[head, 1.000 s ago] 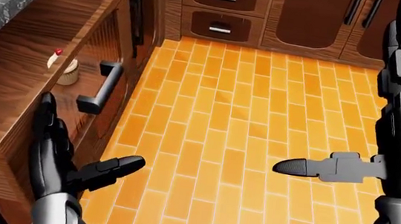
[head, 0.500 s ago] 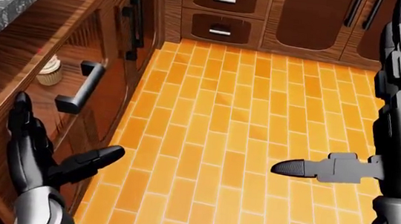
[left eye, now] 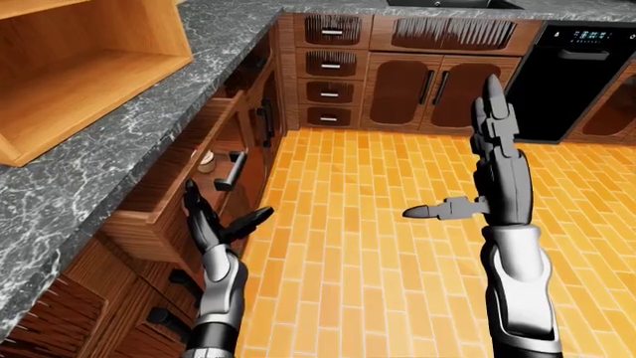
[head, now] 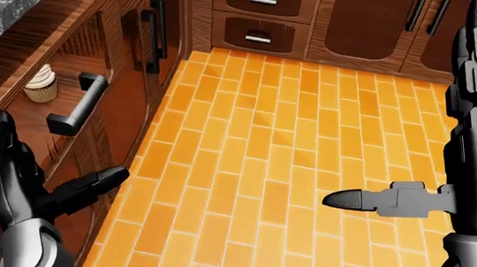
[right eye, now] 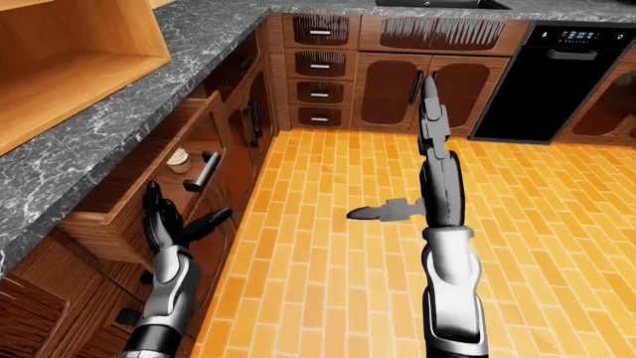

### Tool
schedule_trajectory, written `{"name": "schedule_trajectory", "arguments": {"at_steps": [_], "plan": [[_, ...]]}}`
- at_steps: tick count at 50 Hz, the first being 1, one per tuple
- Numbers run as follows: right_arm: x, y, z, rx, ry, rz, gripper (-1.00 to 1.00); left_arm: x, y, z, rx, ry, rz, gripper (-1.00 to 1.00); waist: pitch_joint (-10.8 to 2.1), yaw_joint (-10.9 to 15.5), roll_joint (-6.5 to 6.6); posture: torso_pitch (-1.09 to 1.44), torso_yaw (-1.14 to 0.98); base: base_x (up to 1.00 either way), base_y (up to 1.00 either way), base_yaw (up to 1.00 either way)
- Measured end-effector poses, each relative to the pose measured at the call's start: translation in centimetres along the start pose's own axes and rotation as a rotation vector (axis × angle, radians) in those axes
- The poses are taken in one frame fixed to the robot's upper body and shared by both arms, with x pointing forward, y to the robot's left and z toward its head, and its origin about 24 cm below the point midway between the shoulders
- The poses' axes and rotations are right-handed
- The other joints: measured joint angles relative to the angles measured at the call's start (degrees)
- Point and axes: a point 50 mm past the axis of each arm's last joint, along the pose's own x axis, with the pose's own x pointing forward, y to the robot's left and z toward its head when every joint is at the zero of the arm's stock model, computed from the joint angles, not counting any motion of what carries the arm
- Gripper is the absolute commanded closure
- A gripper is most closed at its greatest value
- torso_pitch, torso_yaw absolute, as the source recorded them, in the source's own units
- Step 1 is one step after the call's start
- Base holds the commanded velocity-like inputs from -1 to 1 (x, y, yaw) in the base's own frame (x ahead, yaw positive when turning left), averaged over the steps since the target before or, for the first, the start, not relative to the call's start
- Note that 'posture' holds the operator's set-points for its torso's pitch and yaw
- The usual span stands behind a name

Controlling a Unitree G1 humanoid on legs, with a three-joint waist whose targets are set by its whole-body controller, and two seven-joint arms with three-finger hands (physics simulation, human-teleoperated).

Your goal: Close the right drawer.

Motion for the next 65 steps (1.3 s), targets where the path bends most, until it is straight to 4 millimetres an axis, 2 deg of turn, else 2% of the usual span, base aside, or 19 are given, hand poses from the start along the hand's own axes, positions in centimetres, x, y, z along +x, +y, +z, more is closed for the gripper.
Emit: {"name": "schedule_trajectory", "arguments": {"at_steps": [40, 65], "plan": [[0.1, 0.0, 0.1, -0.002, -0.001, 0.004, -1.0, 1.9, 4.1, 1.2, -0.06, -0.011, 0.149, -1.0, 0.25, -0.5, 0.1, 0.0, 0.0, 0.0, 0.0, 0.0], [0.1, 0.1, -0.1, -0.002, 0.004, 0.007, -1.0, 3.5, 8.6, 2.0, -0.105, -0.031, 0.3, -1.0, 0.56, -0.7, 0.22, 0.0, 0.0, 0.0, 0.0, 0.0]]}}
